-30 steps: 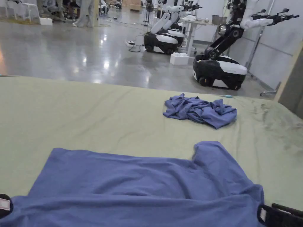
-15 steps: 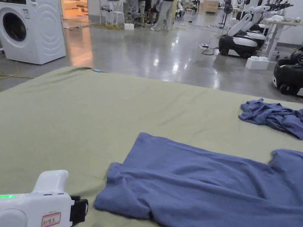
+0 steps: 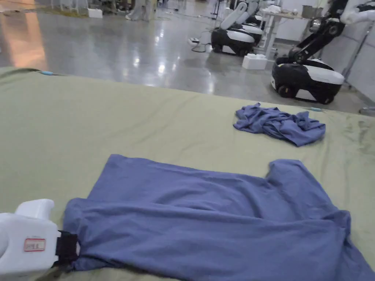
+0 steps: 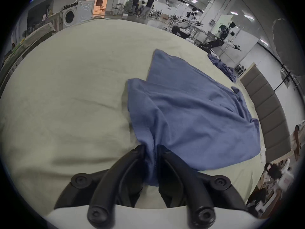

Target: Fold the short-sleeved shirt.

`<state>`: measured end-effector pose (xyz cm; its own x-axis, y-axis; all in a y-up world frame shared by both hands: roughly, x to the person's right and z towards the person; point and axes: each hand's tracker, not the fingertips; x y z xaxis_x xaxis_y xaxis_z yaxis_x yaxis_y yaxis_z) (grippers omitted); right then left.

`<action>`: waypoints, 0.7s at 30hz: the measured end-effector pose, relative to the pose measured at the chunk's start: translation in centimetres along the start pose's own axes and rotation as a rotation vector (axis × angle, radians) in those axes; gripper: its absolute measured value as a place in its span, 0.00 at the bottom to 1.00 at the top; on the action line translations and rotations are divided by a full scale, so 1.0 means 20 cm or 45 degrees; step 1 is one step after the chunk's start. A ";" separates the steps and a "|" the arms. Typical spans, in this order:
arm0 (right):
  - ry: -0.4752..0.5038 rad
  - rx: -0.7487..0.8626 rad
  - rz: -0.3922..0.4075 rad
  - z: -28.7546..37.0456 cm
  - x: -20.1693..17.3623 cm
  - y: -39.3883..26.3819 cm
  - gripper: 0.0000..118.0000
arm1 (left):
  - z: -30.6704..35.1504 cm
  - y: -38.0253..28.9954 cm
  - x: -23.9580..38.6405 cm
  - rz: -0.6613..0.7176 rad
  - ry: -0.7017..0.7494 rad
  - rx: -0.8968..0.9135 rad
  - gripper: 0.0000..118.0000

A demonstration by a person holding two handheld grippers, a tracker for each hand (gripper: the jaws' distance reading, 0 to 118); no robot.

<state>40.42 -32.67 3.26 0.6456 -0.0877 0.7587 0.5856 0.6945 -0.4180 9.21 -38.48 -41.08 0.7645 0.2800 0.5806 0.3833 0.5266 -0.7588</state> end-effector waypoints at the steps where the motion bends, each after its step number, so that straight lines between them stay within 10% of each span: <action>1: -0.032 0.068 0.001 -0.01 0.03 0.02 0.29 | 0.01 0.00 0.01 -0.065 0.020 0.003 0.14; 3: -0.097 0.075 0.003 -0.09 0.08 0.07 0.92 | 0.03 0.00 0.04 -0.090 0.029 -0.018 0.14; 8: -0.122 -0.085 -0.120 -0.36 0.20 0.17 0.98 | 0.02 0.00 0.08 -0.117 0.052 -0.047 0.14; 12: -0.112 -0.106 -0.133 -0.52 0.22 0.21 0.67 | 0.04 0.00 0.09 -0.119 0.060 -0.051 0.13; 15: -0.016 -0.246 -0.034 -0.61 0.16 0.24 0.11 | 0.04 0.02 0.10 -0.087 0.070 -0.063 0.13; 21: -0.031 -0.225 0.141 -0.49 0.07 0.30 0.11 | 0.15 0.03 0.08 -0.016 0.007 -0.045 0.10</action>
<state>49.65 -35.59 -3.08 0.6998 0.0010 0.7143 0.5902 0.5624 -0.5791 9.13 -35.25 -39.69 0.7623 0.2691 0.5887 0.4111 0.5012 -0.7615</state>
